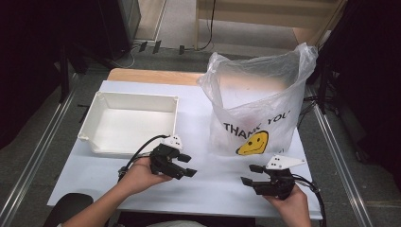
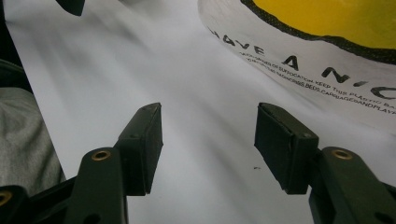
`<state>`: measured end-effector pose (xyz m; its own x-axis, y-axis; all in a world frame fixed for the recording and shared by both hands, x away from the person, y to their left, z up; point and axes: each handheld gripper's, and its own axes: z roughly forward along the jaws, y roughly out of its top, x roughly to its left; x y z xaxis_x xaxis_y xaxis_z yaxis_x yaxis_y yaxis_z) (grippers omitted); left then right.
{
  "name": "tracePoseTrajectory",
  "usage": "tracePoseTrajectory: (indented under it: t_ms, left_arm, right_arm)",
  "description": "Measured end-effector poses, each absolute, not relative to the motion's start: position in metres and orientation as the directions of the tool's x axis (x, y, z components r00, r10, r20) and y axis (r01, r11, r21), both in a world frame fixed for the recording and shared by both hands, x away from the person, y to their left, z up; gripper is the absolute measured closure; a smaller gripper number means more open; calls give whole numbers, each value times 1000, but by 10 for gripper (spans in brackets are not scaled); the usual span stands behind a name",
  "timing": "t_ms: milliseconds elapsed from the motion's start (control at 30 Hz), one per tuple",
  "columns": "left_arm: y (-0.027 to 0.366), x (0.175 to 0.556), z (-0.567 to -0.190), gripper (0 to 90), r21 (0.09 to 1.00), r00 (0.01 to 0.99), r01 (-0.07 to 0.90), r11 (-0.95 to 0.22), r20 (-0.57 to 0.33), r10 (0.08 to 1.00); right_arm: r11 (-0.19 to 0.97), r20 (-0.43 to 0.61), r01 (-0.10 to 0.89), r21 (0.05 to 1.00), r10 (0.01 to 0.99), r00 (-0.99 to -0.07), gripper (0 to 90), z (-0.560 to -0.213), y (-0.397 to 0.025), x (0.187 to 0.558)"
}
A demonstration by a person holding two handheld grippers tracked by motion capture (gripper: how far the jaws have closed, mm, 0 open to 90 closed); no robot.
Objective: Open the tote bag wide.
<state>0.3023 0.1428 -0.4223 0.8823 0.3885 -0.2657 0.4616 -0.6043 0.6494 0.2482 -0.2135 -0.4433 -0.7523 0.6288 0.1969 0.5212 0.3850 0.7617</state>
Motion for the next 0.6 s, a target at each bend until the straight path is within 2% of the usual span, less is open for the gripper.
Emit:
tracePoseTrajectory:
  t_ms: [600]
  left_arm:
    - [146, 304, -424, 442, 650, 872, 481, -588, -286, 397]
  right_arm:
    - [378, 218, 537, 754, 627, -748, 446, -442, -216, 249]
